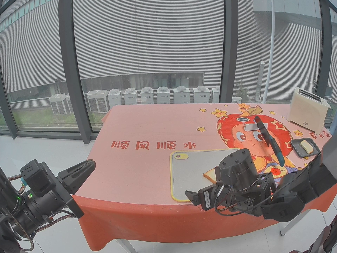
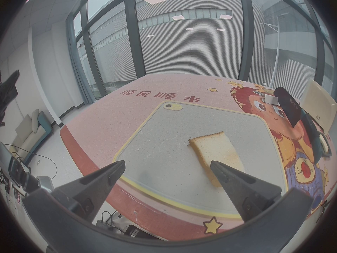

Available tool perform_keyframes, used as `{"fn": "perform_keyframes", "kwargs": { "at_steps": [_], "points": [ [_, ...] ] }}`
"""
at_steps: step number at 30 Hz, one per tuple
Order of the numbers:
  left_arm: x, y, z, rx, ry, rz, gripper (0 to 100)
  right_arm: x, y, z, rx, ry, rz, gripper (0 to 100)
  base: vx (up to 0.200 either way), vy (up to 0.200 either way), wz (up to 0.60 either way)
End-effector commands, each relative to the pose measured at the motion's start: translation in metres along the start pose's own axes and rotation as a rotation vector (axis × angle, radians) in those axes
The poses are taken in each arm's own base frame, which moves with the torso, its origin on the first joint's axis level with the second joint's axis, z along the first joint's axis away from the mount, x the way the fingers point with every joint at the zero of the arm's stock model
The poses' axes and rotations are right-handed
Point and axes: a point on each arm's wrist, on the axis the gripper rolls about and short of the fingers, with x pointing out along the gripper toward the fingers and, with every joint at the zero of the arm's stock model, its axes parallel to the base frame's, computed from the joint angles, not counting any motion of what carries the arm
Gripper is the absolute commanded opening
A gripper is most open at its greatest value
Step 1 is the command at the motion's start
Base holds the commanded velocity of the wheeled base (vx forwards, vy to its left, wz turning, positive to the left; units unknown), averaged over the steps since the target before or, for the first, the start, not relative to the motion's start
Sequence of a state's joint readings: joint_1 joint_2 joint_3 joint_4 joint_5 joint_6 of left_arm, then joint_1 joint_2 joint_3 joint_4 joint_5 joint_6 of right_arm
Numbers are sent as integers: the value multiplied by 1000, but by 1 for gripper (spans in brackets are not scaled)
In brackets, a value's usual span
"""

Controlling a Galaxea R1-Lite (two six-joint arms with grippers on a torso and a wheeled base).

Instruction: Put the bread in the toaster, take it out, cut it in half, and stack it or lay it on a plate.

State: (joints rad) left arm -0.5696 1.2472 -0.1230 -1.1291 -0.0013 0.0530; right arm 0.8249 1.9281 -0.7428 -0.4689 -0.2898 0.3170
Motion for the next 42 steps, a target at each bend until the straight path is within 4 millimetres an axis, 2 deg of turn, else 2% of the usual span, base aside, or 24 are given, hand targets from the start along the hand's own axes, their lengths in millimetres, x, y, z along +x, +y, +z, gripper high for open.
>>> {"fn": "perform_keyframes", "kwargs": {
  "at_steps": [1,22,42],
  "points": [
    [0,0,-1,-1,3,0,0,4,0,0,0,3,-3,100,0,0,0],
    [0,0,-1,2,6,0,0,3,-4,7,17,-22,-17,100,0,0,0],
    [-1,0,-1,4,2,-1,0,17,-3,-5,-1,33,-33,100,0,0,0]
  ]
}}
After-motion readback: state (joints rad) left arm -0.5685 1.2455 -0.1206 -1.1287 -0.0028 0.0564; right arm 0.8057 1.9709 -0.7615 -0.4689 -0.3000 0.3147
